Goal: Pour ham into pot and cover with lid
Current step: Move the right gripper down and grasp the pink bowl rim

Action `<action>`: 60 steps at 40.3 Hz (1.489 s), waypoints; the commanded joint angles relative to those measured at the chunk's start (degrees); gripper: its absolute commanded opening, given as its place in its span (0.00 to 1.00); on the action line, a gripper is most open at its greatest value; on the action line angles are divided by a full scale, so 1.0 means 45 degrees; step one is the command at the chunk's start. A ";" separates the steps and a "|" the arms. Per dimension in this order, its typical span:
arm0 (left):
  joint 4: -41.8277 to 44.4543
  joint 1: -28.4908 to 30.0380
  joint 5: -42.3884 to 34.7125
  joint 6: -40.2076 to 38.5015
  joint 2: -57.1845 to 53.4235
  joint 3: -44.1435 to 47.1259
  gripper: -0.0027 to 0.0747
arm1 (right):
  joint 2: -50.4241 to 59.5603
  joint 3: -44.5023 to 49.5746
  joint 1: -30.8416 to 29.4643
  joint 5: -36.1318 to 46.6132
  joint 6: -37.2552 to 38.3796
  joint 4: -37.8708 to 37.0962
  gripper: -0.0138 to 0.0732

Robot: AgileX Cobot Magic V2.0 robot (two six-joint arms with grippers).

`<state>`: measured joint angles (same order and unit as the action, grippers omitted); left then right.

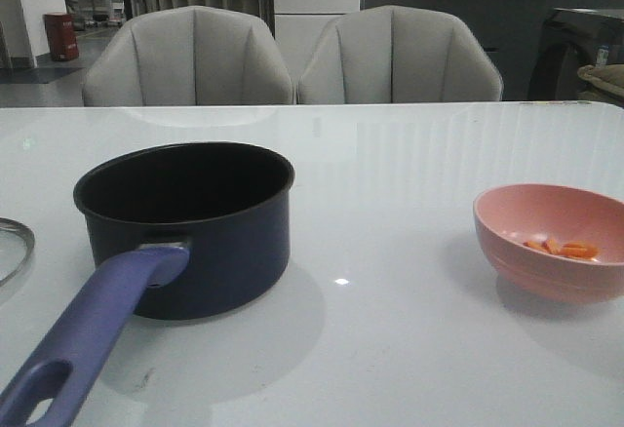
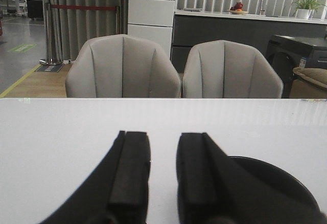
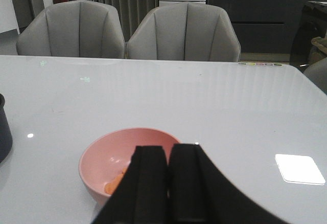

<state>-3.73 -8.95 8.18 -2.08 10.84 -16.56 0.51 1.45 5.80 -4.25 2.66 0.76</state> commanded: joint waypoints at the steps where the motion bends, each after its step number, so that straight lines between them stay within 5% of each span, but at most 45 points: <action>1: -0.0010 -0.0104 -0.1115 -0.0010 0.0091 -0.0275 0.25 | 0.0249 0.0138 0.0031 0.1230 -0.0050 -0.0094 0.32; 11: -0.0010 -0.0458 -0.1143 -0.0010 0.0091 -0.0275 0.18 | 0.0249 -0.0068 0.0041 0.2755 -0.0349 -0.0169 0.32; 31: -0.0010 -0.0452 -0.1143 -0.0010 0.0091 -0.0275 0.18 | -0.5539 -0.5005 0.0055 -0.2246 -0.0349 0.0047 0.32; 50: -0.0010 -0.0452 -0.1143 -0.0010 0.0091 -0.0275 0.18 | -0.7154 -0.5334 0.0055 -0.2917 -0.0337 0.0765 0.32; 54: -0.0010 -0.0452 -0.1143 -0.0010 0.0091 -0.0275 0.18 | -0.7934 -0.5502 0.0055 -0.3157 -0.0273 0.0765 0.38; 60: -0.0010 -0.0452 -0.1143 -0.0010 0.0091 -0.0275 0.18 | -0.9586 -0.6325 0.0055 -0.3535 0.0218 0.0765 0.60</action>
<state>-3.73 -10.52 7.79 -2.08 10.84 -16.20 -38.89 -23.22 5.80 -22.88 2.56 4.12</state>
